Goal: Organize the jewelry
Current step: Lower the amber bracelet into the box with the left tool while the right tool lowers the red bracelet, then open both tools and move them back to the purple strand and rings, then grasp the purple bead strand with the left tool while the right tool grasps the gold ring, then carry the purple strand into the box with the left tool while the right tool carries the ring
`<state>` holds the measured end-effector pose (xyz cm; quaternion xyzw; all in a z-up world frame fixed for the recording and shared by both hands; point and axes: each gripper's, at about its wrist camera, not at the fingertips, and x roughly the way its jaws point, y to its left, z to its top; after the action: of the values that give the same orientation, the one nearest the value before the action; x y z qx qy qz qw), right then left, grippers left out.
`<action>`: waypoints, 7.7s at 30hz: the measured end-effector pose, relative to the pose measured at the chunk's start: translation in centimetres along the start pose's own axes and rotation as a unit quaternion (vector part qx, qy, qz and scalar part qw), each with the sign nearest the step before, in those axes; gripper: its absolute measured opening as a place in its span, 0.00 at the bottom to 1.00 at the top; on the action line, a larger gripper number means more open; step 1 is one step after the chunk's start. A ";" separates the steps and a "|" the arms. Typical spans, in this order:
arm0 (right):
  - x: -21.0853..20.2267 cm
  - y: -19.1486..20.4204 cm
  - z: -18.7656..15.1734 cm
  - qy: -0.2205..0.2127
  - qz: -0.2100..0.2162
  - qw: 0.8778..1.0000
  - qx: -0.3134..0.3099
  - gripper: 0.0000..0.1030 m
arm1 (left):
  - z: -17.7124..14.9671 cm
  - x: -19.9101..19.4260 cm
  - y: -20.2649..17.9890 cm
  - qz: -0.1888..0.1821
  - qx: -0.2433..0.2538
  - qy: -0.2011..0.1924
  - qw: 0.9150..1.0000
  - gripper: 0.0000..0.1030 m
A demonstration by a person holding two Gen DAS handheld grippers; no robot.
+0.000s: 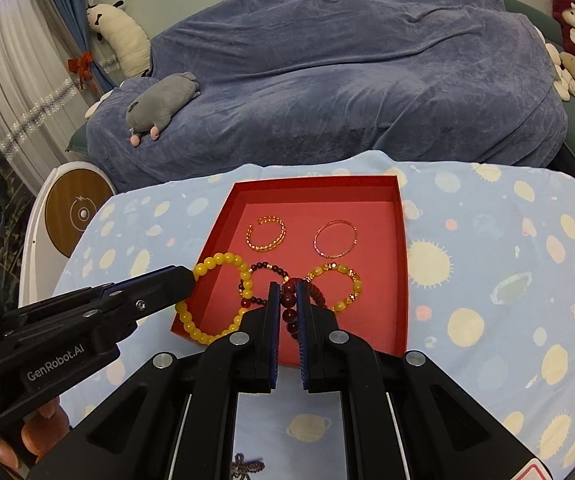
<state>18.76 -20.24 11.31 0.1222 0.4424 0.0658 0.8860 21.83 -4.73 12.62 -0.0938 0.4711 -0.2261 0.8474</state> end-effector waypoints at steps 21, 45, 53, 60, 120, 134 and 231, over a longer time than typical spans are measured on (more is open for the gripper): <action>7.9 -3.4 -4.2 0.080 -0.059 0.995 -0.007 0.08 | -4.5 7.5 4.7 0.132 0.041 0.061 0.989 0.08; 2.3 -2.1 -6.5 0.038 -0.072 0.997 -0.010 0.36 | -6.6 3.0 3.3 0.157 0.043 0.020 0.986 0.41; -0.2 -2.0 -9.3 0.040 -0.078 0.996 -0.004 0.36 | -9.0 0.3 2.7 0.153 0.041 0.016 0.987 0.41; -1.6 -1.8 -12.4 0.050 -0.081 0.995 -0.003 0.36 | -11.5 -1.1 2.3 0.151 0.039 0.022 0.988 0.41; -2.7 -1.4 -20.2 0.090 -0.056 0.994 0.006 0.36 | -20.5 -1.0 3.1 0.104 0.014 0.072 0.992 0.03; 0.0 0.6 -20.9 0.111 -0.050 0.993 0.000 0.35 | -21.2 -1.2 5.2 0.110 -0.010 0.076 0.991 0.03; 12.4 -4.8 3.7 0.047 -0.055 0.997 -0.011 0.37 | 3.7 11.7 4.1 0.140 0.034 0.019 0.989 0.37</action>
<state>29.20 -22.61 2.56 0.0847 0.4891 0.0274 0.8677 31.50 -6.83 4.25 0.0066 0.4875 -0.1227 0.8644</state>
